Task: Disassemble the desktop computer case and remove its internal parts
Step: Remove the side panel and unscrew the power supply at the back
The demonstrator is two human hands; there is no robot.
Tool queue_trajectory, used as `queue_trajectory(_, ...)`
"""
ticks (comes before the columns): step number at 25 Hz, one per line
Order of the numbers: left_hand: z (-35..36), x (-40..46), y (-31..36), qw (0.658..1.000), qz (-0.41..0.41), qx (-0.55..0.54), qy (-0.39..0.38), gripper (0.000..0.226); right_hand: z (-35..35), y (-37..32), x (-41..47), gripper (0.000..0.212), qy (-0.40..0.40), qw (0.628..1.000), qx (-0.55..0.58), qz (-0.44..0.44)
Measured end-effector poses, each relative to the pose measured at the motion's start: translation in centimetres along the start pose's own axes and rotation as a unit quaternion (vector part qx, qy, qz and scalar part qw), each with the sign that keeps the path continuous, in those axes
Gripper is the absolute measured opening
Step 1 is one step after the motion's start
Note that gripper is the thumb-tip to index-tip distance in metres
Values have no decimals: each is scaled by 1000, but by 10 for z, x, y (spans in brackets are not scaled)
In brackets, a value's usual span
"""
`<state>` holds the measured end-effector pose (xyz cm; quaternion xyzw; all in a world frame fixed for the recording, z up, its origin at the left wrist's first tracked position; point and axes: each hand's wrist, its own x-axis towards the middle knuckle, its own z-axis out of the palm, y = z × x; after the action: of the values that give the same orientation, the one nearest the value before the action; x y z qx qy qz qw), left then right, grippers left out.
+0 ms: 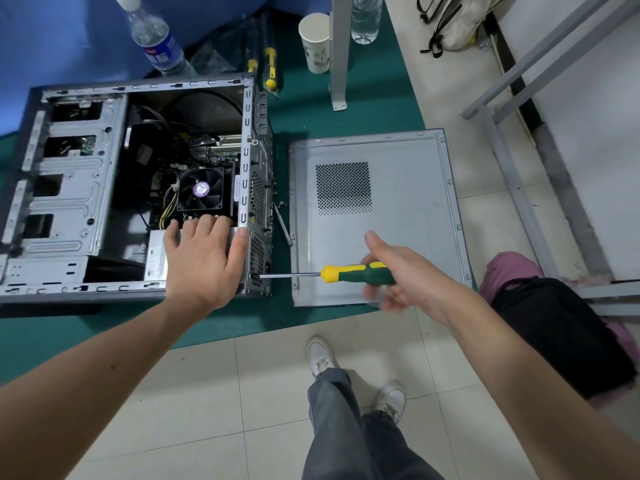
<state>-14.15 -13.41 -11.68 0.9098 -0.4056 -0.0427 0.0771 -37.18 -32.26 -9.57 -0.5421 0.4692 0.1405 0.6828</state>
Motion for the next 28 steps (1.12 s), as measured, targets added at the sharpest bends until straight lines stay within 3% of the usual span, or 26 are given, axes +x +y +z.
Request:
queue_trajectory(1, 0, 0, 0, 1000, 1, 1, 0, 38, 1, -1, -1, 53, 22, 997, -74, 18)
queue_trajectory(3, 1, 1, 0, 1000, 0, 1, -3, 38, 2, 4, 4, 42, 45, 996, -78, -14)
queue_trajectory(5, 1, 0, -1, 1000, -1, 4, -3, 39, 0, 7, 6, 8, 33, 994, 52, -91)
queue_trajectory(7, 1, 0, -1, 1000, 0, 5, -4, 39, -1, 9, 6, 28, -11, 970, 200, -141)
queue_trajectory(8, 1, 1, -1, 1000, 0, 4, -5, 39, -2, 10, 6, 26, -24, 963, 233, -136)
queue_trajectory(9, 0, 0, -1, 1000, -1, 4, -5, 39, -1, 8, 5, 14, -28, 968, 225, -105)
queue_trajectory(10, 0, 0, -1, 1000, -1, 3, -4, 38, 0, 7, 5, 17, -20, 984, 164, -63)
queue_trajectory(11, 0, 0, 0, 1000, -1, 3, -4, 38, 1, 5, 4, 34, 2, 998, 62, -16)
queue_trajectory(13, 0, 1, 0, 1000, 0, 3, -5, 38, 2, 6, 5, 38, 38, 999, -30, -24)
queue_trajectory(15, 0, 1, 0, 1000, -3, 3, -8, 37, 0, 7, 8, 4, 35, 991, 93, -88)
queue_trajectory(17, -1, 1, 0, 1000, -3, 5, -9, 38, -4, 8, 7, 33, -20, 965, 223, -133)
queue_trajectory(18, -1, 1, 0, 1000, -3, 5, -10, 38, -5, 8, 7, 36, -33, 961, 236, -140)
queue_trajectory(20, 0, 1, 0, 1000, -2, 5, -9, 38, -2, 5, 7, 28, -10, 983, 160, -88)
queue_trajectory(23, 1, 1, 0, 1000, -4, 11, -11, 42, 2, 3, 8, 36, 45, 998, -18, -32)
queue_trajectory(25, 2, 1, -1, 1000, -6, 11, -12, 44, 0, 5, 10, 8, 35, 993, 86, -79)
queue_trajectory(28, 1, 1, -1, 1000, -6, 12, -10, 43, -6, 11, 8, 38, -37, 958, 257, -123)
